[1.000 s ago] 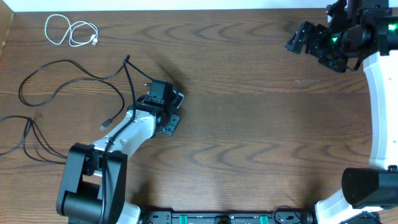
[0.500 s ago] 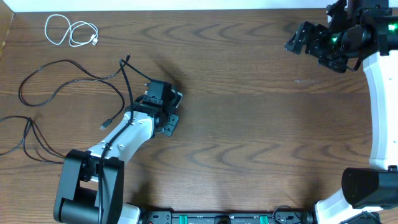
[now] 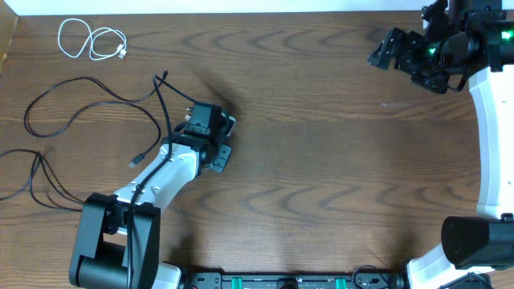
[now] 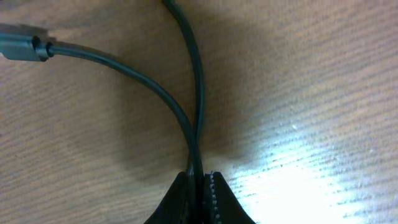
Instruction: Untangle cables
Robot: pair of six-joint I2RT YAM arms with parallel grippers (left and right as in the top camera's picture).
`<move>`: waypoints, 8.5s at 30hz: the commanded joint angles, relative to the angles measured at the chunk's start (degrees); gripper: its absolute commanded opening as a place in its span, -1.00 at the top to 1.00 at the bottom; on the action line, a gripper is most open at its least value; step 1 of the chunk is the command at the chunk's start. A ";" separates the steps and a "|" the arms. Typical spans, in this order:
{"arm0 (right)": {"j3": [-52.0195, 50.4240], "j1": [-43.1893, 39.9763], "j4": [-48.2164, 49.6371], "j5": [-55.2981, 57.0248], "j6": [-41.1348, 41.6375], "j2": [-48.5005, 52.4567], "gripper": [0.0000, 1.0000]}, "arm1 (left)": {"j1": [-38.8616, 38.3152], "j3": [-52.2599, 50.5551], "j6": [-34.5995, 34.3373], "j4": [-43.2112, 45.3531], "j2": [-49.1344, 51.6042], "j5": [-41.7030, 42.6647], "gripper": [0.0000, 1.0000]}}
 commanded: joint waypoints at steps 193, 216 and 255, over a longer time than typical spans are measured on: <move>-113.77 1.57 78.75 24.70 -17.03 -100.52 -0.98 | -0.04 0.28 -24.94 -25.11 -66.60 7.43 -0.97; -113.77 1.84 72.13 24.00 -20.48 -100.50 -0.99 | -0.02 0.28 -24.94 -25.11 -66.60 7.43 -0.97; -113.77 1.84 72.13 23.63 -23.02 -100.48 -0.99 | -0.02 0.28 -24.94 -25.11 -66.60 7.43 -0.98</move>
